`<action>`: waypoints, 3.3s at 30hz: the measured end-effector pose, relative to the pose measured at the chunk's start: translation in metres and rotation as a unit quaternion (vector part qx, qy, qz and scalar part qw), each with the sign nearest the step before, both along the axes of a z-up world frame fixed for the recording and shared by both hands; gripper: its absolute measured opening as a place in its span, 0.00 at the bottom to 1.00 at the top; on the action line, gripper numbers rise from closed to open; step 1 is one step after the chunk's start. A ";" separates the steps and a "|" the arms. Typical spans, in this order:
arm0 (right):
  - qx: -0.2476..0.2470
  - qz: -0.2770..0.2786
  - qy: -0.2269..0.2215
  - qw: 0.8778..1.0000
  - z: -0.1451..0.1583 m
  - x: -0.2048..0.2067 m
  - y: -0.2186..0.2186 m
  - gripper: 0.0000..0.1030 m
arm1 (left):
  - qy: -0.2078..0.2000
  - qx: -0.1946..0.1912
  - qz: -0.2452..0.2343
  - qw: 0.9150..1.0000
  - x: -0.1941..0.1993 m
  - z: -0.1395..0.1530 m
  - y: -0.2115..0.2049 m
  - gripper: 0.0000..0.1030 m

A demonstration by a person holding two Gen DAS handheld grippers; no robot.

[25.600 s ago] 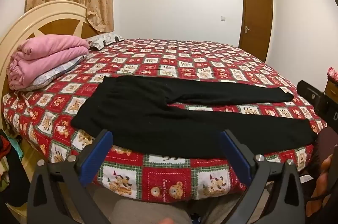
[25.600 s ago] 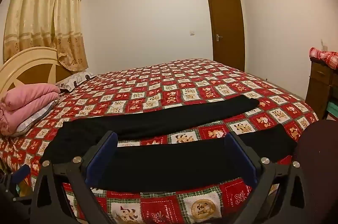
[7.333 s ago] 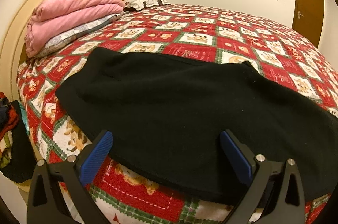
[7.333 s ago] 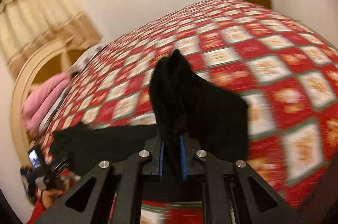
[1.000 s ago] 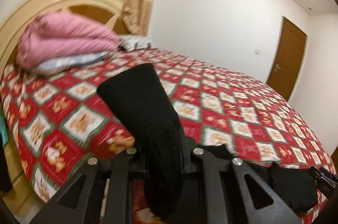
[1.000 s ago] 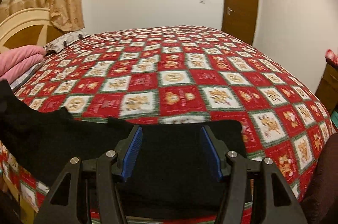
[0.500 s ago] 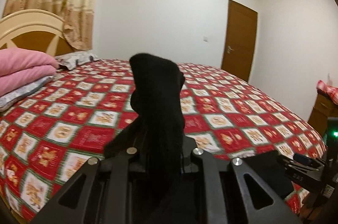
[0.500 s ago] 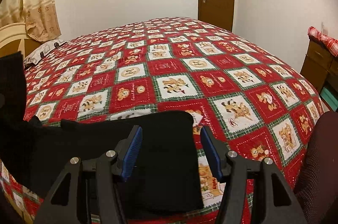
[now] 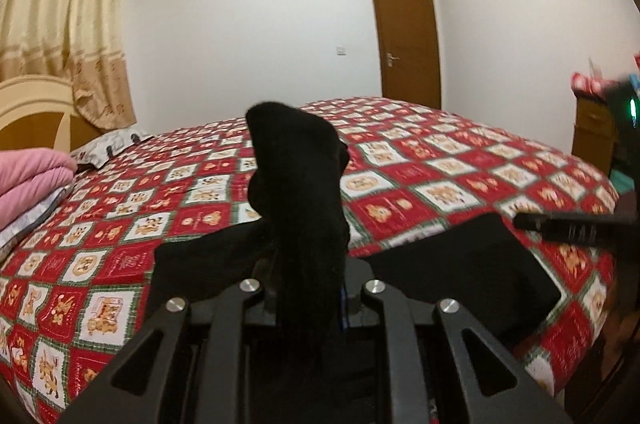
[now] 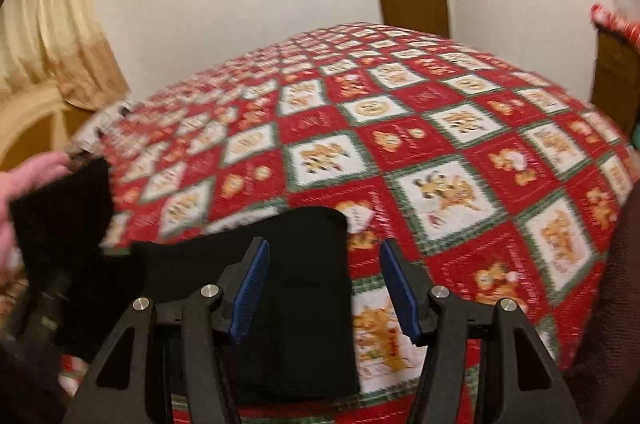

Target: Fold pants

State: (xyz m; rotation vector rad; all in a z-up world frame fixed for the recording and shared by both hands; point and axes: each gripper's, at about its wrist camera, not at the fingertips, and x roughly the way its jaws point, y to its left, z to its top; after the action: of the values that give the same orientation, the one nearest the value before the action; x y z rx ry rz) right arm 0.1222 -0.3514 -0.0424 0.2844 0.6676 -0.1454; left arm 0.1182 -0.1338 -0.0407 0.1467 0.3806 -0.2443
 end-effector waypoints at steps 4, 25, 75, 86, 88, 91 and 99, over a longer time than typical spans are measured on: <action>0.087 0.071 -0.023 0.993 0.005 0.002 -0.010 0.57 | -0.017 0.038 -0.033 0.999 -0.016 -0.012 -0.023 0.19; 0.250 0.190 0.064 0.947 -0.038 0.070 0.023 0.69 | -0.019 0.147 -0.083 0.985 -0.034 -0.059 -0.069 0.19; 0.059 0.239 0.051 0.968 -0.048 -0.035 0.003 0.25 | 0.082 0.077 -0.041 0.993 -0.005 -0.030 0.014 0.63; 0.025 0.178 0.005 0.984 -0.001 -0.021 0.001 0.27 | 0.073 0.070 -0.026 0.995 -0.004 -0.009 0.018 0.70; 0.019 0.183 -0.001 0.983 0.003 -0.002 0.010 0.27 | 0.055 0.078 -0.021 0.995 0.008 0.002 0.010 0.74; -0.024 0.178 0.015 0.984 -0.010 0.035 0.024 0.27 | 0.064 0.056 -0.026 0.996 0.038 0.009 0.003 0.79; 0.020 0.156 0.037 0.987 -0.038 0.057 0.011 0.27 | 0.235 -0.066 -0.002 0.970 0.128 -0.031 0.039 0.81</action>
State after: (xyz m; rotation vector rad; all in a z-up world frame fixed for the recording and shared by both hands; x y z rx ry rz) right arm 0.1795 -0.3404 -0.0799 0.2092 0.7813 0.1582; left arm 0.2460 -0.0949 -0.0716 -0.0452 0.8329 -0.3073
